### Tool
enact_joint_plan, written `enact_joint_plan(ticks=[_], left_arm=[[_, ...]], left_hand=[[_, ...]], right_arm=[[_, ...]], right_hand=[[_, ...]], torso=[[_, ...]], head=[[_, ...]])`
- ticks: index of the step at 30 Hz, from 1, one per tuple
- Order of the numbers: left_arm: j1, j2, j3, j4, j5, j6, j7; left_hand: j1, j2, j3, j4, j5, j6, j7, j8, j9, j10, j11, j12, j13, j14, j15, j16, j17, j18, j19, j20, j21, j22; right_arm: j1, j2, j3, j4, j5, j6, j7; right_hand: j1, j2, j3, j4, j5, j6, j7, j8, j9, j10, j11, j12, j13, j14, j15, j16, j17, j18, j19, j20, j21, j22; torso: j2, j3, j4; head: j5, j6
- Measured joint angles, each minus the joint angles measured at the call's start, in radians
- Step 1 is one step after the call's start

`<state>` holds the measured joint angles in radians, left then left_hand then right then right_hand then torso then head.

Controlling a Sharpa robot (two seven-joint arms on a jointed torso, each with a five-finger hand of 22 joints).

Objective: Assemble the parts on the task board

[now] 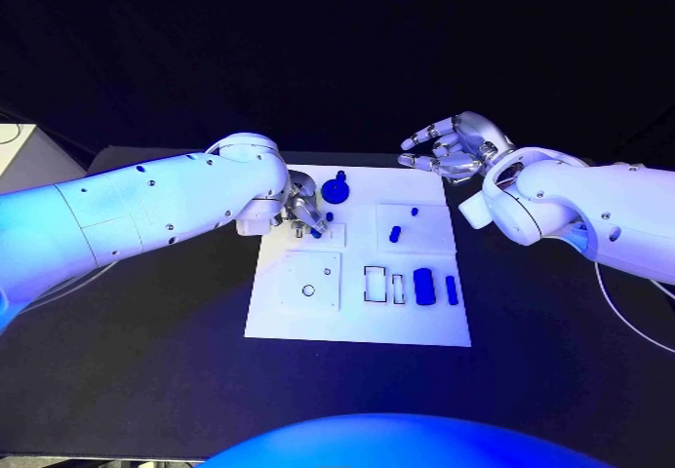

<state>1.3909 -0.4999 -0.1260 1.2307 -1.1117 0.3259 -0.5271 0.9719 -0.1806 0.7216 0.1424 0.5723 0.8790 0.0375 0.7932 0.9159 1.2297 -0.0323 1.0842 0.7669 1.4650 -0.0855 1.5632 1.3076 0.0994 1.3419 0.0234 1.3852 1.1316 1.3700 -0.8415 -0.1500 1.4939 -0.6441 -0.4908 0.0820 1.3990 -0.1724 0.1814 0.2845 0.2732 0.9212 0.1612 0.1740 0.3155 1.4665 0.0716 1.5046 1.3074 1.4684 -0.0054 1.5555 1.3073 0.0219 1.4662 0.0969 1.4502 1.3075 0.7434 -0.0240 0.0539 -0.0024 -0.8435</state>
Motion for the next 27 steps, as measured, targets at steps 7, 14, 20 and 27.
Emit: enact_joint_plan(ticks=[7, 14, 20, 27], left_arm=[[0.0, -0.001, 0.0, 0.0, 0.0, 0.0, 0.001], [0.0, -0.001, 0.0, -0.001, 0.0, -0.001, 0.002], [0.0, -0.002, 0.0, -0.002, 0.0, 0.0, 0.003], [0.0, -0.002, 0.0, -0.003, 0.0, 0.0, 0.004]], left_hand=[[-0.01, 0.003, -0.012, -0.013, -0.006, 0.005, -0.005, -0.002, 0.001, 0.005, -0.005, 0.0, -0.004, 0.0, 0.0, 0.0, 0.0, 0.0, 0.0, 0.0, -0.004, -0.001], [-0.032, -0.005, 0.014, -0.058, -0.009, 0.01, -0.009, -0.007, -0.003, 0.006, -0.006, 0.004, -0.004, 0.0, 0.0, 0.0, 0.0, 0.0, 0.0, 0.0, -0.004, -0.002], [-0.044, -0.004, 0.014, -0.058, -0.009, 0.012, -0.011, -0.011, -0.006, 0.006, -0.006, 0.004, -0.004, 0.0, 0.0, 0.0, 0.0, 0.0, 0.004, -0.004, -0.008, -0.002], [-0.045, -0.006, -0.002, -0.047, -0.009, 0.014, -0.012, -0.014, -0.009, 0.005, -0.005, 0.008, -0.004, 0.0, 0.0, 0.0, 0.0, 0.0, 0.004, -0.004, -0.008, -0.002]], right_arm=[[0.0, -0.001, 0.0, 0.001, 0.0, 0.0, 0.0], [0.0, -0.002, 0.0, 0.002, 0.0, 0.001, 0.0], [0.0, -0.003, 0.0, 0.002, 0.0, 0.001, 0.0], [0.0, -0.004, 0.0, 0.004, 0.0, 0.001, 0.0]], right_hand=[[0.0, 0.0, 0.0, 0.0, 0.0, 0.0, 0.0, 0.0, 0.0, 0.0, 0.0, 0.0, 0.0, 0.0, 0.0, 0.0, 0.0, 0.0, 0.0, 0.0, 0.0, 0.001], [0.0, 0.0, 0.0, 0.0, 0.0, 0.0, 0.0, 0.0, 0.0, 0.0, 0.0, 0.0, 0.0, 0.0, 0.0, 0.0, 0.0, 0.0, 0.0, 0.0, 0.0, 0.001], [0.0, 0.0, 0.0, 0.0, 0.0, 0.0, 0.0, 0.0, 0.0, 0.0, 0.0, -0.004, 0.0, 0.0, 0.0, -0.004, 0.0, 0.0, 0.0, 0.0, -0.005, 0.0], [0.0, 0.0, 0.0, 0.0, 0.0, 0.0, 0.0, 0.0, 0.0, 0.0, 0.0, -0.004, 0.0, 0.0, 0.0, -0.004, 0.001, 0.0, 0.0, 0.0, -0.005, 0.0]], torso=[[0.0, 0.0, 0.0], [0.0, 0.0005, 0.0], [0.0, 0.0005, -0.0005], [0.0, 0.0009, -0.0004]], head=[[0.0, 0.0], [-0.001, -0.001], [-0.001, -0.001], [-0.002, -0.002]])
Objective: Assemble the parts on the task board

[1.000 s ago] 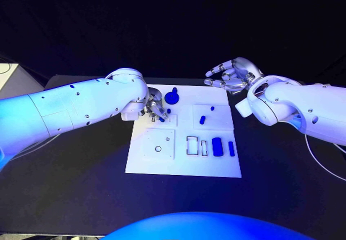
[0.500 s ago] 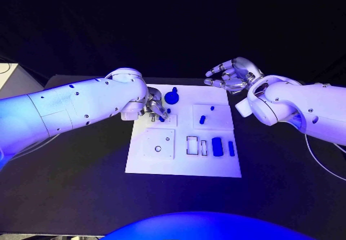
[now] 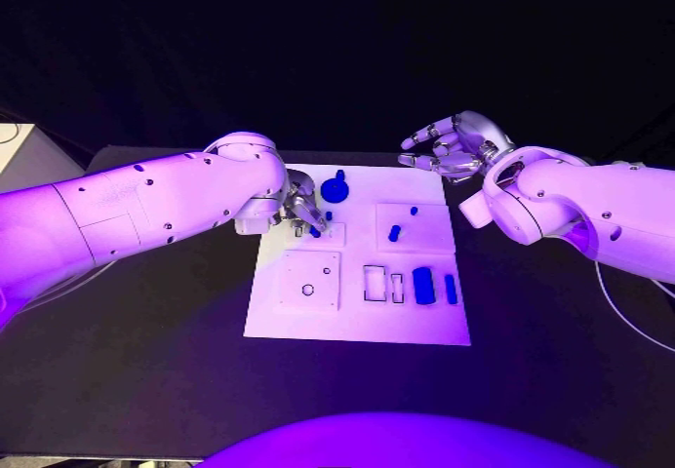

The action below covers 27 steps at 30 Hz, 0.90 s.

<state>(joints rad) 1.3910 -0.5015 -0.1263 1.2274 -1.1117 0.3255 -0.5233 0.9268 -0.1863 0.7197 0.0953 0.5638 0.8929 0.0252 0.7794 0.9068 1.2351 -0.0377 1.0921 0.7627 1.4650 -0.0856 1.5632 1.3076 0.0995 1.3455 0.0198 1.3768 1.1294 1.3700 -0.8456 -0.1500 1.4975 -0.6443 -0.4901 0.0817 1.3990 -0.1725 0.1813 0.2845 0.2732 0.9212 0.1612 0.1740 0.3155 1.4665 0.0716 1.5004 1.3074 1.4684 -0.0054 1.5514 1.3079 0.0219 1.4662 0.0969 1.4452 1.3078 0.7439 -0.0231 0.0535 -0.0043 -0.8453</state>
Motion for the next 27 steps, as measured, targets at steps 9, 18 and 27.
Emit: enact_joint_plan(ticks=[9, 18, 27], left_arm=[[0.0, 0.0, 0.0, -0.002, 0.0, 0.0, 0.001], [0.0, 0.0, 0.0, -0.001, 0.004, 0.0, 0.002], [0.0, -0.001, 0.0, 0.002, 0.003, 0.0, 0.001]], left_hand=[[-0.004, -0.004, -0.008, 0.003, -0.004, 0.002, 0.001, 0.0, -0.001, 0.0, 0.0, 0.0, -0.001, 0.0, 0.0, 0.0, 0.0, 0.0, 0.0, 0.0, 0.0, -0.001], [0.033, -0.021, 0.027, 0.0, 0.0, -0.003, 0.001, -0.003, 0.001, -0.004, -0.004, 0.0, -0.011, 0.004, -0.004, 0.0, 0.0, 0.0, 0.0, 0.0, -0.004, -0.004], [0.046, -0.034, 0.038, 0.012, 0.005, -0.007, 0.005, -0.003, 0.011, -0.005, -0.004, 0.0, -0.015, 0.004, -0.004, 0.0, 0.0, 0.0, 0.0, 0.0, -0.004, -0.002]], right_arm=[[0.0, -0.001, 0.0, 0.001, 0.0, 0.0, 0.0], [0.0, -0.002, 0.0, 0.001, 0.0, 0.001, -0.001], [0.0, -0.001, 0.0, 0.001, 0.0, 0.003, -0.001]], right_hand=[[0.0, 0.0, 0.0, 0.0, 0.0, 0.0, 0.0, 0.0, 0.0, 0.0, 0.0, 0.0, 0.0, 0.0, 0.0, 0.0, 0.0, 0.0, 0.0, 0.0, 0.0, 0.0], [0.0, 0.0, 0.0, 0.0, 0.0, 0.0, 0.0, 0.0, 0.0, 0.0, 0.0, 0.0, 0.0, 0.0, 0.0, 0.0, 0.0, 0.0, 0.0, 0.0, 0.0, 0.0], [0.0, 0.0, 0.0, 0.0, 0.0, 0.0, 0.0, 0.0, 0.0, 0.0, 0.0, 0.0, 0.0, 0.0, 0.0, 0.0, 0.0, 0.0, 0.0, 0.0, 0.0, 0.0]], torso=[[0.0, -0.0001, -0.0003], [0.0, -0.0006, -0.0001], [0.0, -0.001, 0.0001]], head=[[-0.001, -0.001], [-0.001, -0.001], [-0.001, -0.004]])
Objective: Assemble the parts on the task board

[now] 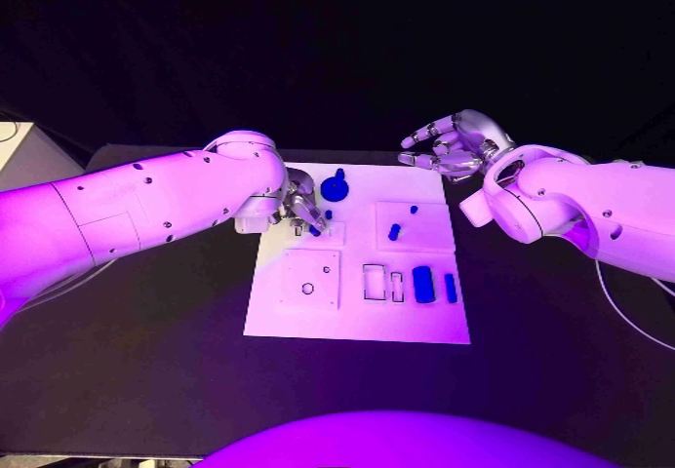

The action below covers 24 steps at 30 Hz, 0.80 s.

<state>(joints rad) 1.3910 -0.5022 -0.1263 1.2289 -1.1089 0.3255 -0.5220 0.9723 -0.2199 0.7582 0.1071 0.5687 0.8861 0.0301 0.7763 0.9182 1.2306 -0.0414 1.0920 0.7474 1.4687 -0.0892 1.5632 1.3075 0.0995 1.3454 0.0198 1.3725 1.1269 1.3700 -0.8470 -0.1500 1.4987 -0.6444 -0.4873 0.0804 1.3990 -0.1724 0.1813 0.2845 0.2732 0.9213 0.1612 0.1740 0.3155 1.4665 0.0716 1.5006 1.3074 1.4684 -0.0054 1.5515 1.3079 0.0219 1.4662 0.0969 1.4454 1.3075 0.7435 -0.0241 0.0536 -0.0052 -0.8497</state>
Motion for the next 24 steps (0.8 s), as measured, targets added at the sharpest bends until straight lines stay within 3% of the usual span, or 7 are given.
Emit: enact_joint_plan(ticks=[24], left_arm=[[0.0, -0.001, 0.0, 0.01, -0.027, 0.006, -0.001]], left_hand=[[0.001, -0.001, 0.004, 0.004, -0.002, -0.002, 0.002, 0.004, 0.002, -0.002, 0.002, 0.0, 0.005, 0.0, 0.0, 0.0, 0.0, 0.0, 0.004, 0.004, 0.0, 0.01]], right_arm=[[0.0, 0.001, 0.0, -0.001, 0.0, 0.006, -0.001]], right_hand=[[-0.008, 0.0, 0.003, -0.003, 0.0, 0.0, 0.0, 0.0, 0.0, 0.0, 0.0, 0.0, 0.0, 0.0, 0.0, 0.0, 0.0, 0.0, 0.0, 0.0, 0.0, 0.001]], torso=[[0.0, 0.0, 0.0002]], head=[[-0.001, -0.002]])
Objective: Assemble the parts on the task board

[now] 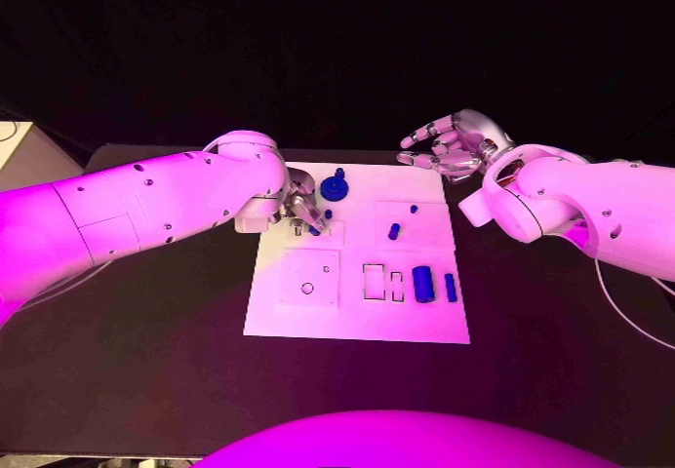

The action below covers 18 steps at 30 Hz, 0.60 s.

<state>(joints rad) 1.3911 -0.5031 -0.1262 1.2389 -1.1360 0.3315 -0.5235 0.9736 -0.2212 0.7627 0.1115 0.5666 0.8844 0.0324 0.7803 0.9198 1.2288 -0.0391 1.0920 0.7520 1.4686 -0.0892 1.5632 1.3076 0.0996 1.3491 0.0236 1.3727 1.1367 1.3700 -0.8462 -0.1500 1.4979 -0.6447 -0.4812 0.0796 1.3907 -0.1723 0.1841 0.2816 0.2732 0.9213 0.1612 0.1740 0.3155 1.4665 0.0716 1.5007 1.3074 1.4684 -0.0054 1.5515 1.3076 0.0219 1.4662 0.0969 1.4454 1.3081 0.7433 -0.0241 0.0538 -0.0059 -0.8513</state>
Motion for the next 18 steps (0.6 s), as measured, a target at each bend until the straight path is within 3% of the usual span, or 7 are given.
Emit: enact_joint_plan(ticks=[7, 8, 14, 18], left_arm=[[0.0, 0.0, 0.0, -0.001, 0.002, 0.0, 0.001], [0.0, 0.0, 0.0, -0.001, 0.002, 0.0, 0.001], [0.0, -0.002, -0.002, -0.005, 0.002, -0.001, 0.001], [-0.001, -0.003, -0.002, -0.006, 0.001, -0.001, -0.001]], left_hand=[[-0.04, 0.04, -0.012, -0.012, -0.013, 0.003, -0.002, 0.0, -0.001, 0.002, 0.002, 0.0, -0.009, 0.0, 0.0, 0.0, 0.0, 0.0, 0.0, 0.0, 0.0, -0.006], [-0.048, 0.048, -0.042, 0.001, -0.015, 0.01, -0.003, -0.004, -0.002, 0.002, 0.002, 0.0, -0.009, 0.0, 0.0, 0.0, 0.0, 0.0, 0.0, 0.0, 0.0, -0.006], [-0.066, 0.053, -0.143, 0.053, -0.021, 0.028, -0.013, -0.009, -0.011, 0.002, 0.002, 0.0, -0.009, 0.0, 0.0, 0.0, 0.0, 0.0, 0.0, 0.0, -0.005, -0.006], [-0.073, 0.045, -0.174, 0.071, -0.021, 0.026, -0.011, -0.014, -0.013, 0.002, 0.002, 0.0, -0.009, 0.0, 0.0, 0.0, 0.0, 0.0, 0.0, 0.0, -0.006, -0.006]], right_arm=[[0.0, -0.001, 0.0, 0.001, 0.0, 0.0, 0.0], [0.0, -0.001, 0.0, 0.001, 0.0, 0.001, 0.0], [0.0, -0.002, 0.0, 0.002, 0.0, 0.001, -0.001], [0.0, -0.003, 0.0, 0.002, 0.0, 0.001, -0.001]], right_hand=[[0.0, 0.0, 0.0, 0.0, 0.0, 0.0, 0.0, 0.0, 0.0, 0.0, 0.0, 0.0, 0.0, 0.0, 0.0, -0.004, 0.0, 0.0, 0.0, 0.0, -0.004, 0.0], [0.0, 0.0, 0.0, 0.0, 0.0, 0.0, 0.0, 0.0, 0.0, 0.0, 0.0, 0.0, 0.0, 0.0, 0.0, -0.004, 0.0, 0.0, 0.0, 0.0, -0.004, 0.0], [0.0, 0.0, 0.003, 0.003, 0.0, 0.0, 0.0, 0.0, 0.0, 0.0, 0.0, 0.0, 0.0, 0.0, 0.0, -0.004, 0.0, 0.0, 0.0, 0.0, -0.004, 0.0], [0.0, 0.0, 0.003, 0.003, 0.0, 0.0, 0.0, 0.0, 0.0, 0.0, 0.0, 0.0, 0.0, 0.0, 0.0, -0.004, 0.0, 0.0, 0.0, 0.0, -0.004, 0.0]], torso=[[0.001, 0.0005, 0.0], [0.001, 0.0006, 0.0], [0.001, 0.0012, 0.0], [0.001, 0.0012, -0.0006]], head=[[-0.002, 0.001], [-0.002, 0.001], [-0.002, -0.001], [-0.002, -0.001]])
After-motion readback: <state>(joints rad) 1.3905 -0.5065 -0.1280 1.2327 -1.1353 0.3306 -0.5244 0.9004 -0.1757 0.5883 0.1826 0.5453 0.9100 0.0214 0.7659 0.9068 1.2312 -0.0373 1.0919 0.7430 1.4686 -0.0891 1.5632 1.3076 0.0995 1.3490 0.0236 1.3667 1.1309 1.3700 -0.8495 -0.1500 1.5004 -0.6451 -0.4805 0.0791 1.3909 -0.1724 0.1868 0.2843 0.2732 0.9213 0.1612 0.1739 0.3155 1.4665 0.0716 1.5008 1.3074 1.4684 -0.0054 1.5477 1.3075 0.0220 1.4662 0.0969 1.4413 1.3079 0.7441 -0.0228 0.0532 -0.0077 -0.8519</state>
